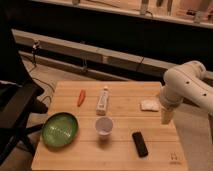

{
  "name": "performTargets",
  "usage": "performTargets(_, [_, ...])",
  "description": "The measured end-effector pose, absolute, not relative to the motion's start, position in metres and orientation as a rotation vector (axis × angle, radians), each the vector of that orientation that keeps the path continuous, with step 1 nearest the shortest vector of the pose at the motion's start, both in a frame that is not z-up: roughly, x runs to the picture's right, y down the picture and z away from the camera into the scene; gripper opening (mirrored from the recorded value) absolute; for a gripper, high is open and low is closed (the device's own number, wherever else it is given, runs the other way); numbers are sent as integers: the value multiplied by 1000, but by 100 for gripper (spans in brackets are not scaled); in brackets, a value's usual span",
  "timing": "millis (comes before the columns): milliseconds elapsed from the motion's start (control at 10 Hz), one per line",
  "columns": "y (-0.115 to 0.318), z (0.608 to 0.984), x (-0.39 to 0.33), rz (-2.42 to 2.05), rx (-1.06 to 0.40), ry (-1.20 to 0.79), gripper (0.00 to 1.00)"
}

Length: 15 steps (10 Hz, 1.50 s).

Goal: Pick up the ceramic cup

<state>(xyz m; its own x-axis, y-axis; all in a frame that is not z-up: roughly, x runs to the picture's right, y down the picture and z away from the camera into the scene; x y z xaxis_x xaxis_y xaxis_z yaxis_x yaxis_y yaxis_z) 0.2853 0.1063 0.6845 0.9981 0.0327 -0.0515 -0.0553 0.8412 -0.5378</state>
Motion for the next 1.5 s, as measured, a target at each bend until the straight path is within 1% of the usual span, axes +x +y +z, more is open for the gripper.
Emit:
performTargets(700, [107, 684, 285, 41, -570, 40, 80])
performTargets(1000, [106, 685, 263, -69, -568, 20, 80])
performTargets(1300, [107, 685, 264, -111, -564, 21, 80])
performTargets(1500, [107, 684, 251, -181, -560, 8, 80])
